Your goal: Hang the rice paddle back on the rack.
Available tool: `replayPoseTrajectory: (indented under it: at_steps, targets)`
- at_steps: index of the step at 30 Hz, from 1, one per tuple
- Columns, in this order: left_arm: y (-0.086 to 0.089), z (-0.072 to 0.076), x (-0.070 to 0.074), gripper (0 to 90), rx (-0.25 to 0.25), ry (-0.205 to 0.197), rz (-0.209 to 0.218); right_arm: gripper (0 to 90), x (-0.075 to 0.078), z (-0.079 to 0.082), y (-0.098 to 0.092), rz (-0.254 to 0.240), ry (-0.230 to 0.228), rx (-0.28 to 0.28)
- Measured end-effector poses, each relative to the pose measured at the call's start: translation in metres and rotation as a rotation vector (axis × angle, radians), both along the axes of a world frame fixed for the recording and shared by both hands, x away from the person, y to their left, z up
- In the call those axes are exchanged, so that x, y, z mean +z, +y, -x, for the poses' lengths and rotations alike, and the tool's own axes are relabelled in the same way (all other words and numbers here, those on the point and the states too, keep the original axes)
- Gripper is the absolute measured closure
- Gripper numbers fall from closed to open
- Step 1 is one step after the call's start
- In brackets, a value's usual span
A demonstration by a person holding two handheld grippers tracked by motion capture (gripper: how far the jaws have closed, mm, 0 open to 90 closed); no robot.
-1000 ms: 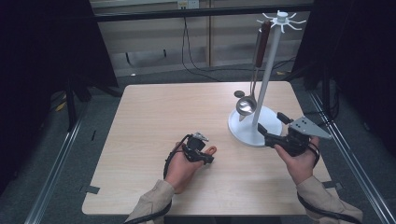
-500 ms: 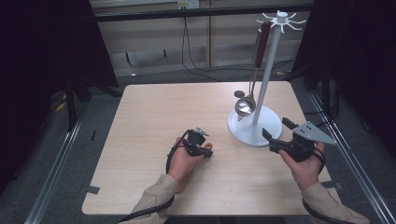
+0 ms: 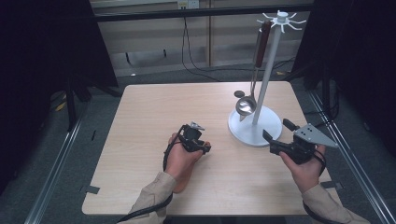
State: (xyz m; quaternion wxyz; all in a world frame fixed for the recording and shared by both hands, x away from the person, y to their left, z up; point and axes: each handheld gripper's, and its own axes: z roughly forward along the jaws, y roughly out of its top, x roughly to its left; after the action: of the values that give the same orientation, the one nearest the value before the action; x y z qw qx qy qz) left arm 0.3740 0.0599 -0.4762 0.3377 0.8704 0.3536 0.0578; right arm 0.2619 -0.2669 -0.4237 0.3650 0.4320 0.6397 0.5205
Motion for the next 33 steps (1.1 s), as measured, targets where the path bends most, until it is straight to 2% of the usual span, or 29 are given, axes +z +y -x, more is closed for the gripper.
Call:
replayPoseTrajectory:
  at_steps: [1,2,3,4,6,7,8,9,11,13,15,16,21,24,25,28,32,33]
  targets:
    - [0.000,-0.001,0.000,54.2,0.012,0.014,-0.001,16.6,0.000,0.000,0.001,0.000,0.000,0.002]
    - [0.000,-0.002,-0.002,51.5,0.018,0.005,-0.010,16.5,0.000,0.000,0.001,0.004,-0.001,0.005]
    - [0.000,-0.003,-0.003,50.0,0.013,0.015,-0.026,16.5,0.000,0.000,0.002,0.007,0.000,0.007]
    - [-0.001,-0.003,-0.007,48.7,0.019,0.017,-0.025,16.4,0.000,0.001,0.002,0.015,0.000,0.012]
    - [-0.004,-0.005,-0.011,47.6,0.013,0.016,-0.056,16.5,-0.001,0.001,0.002,0.016,0.000,0.013]
    - [-0.006,-0.006,-0.013,48.2,0.021,0.020,-0.056,16.4,-0.001,0.001,0.002,0.017,0.001,0.009]
    - [-0.007,-0.007,-0.013,48.2,0.006,0.014,-0.064,16.5,-0.001,0.001,0.002,0.014,-0.001,0.012]
    - [-0.008,-0.007,-0.014,47.9,0.011,0.003,-0.070,16.5,-0.001,0.001,0.001,0.017,-0.005,0.005]
    - [-0.012,-0.007,-0.013,51.8,-0.019,-0.017,-0.106,16.5,-0.001,0.002,0.001,0.016,0.002,0.002]
    - [-0.016,-0.006,-0.012,53.8,-0.027,-0.009,-0.116,16.5,-0.001,0.002,0.001,0.015,0.007,-0.003]
    - [-0.019,-0.004,-0.008,57.6,-0.036,0.003,-0.178,16.5,-0.002,0.002,0.001,0.018,0.008,0.000]
    - [-0.020,-0.003,-0.006,62.3,-0.027,0.019,-0.185,16.5,-0.003,0.002,0.001,0.024,0.007,0.003]
    - [-0.022,-0.003,-0.006,65.4,-0.015,0.023,-0.193,16.4,-0.003,0.003,0.002,0.028,0.012,0.000]
    - [-0.022,-0.001,-0.007,65.7,0.003,0.018,-0.180,16.3,-0.003,0.003,0.002,0.027,0.011,0.000]
    - [-0.022,0.000,-0.008,65.7,0.018,0.013,-0.160,16.1,-0.003,0.003,0.002,0.026,0.015,0.002]
    - [-0.023,0.000,-0.008,65.8,0.019,0.011,-0.160,16.0,-0.003,0.003,0.003,0.023,0.020,0.007]
    - [-0.022,0.000,-0.007,65.9,0.024,0.031,-0.089,15.7,-0.005,0.003,0.006,0.030,0.027,0.027]
    - [-0.022,0.000,-0.005,65.8,0.025,0.030,-0.083,15.8,-0.006,0.003,0.007,0.031,0.027,0.034]
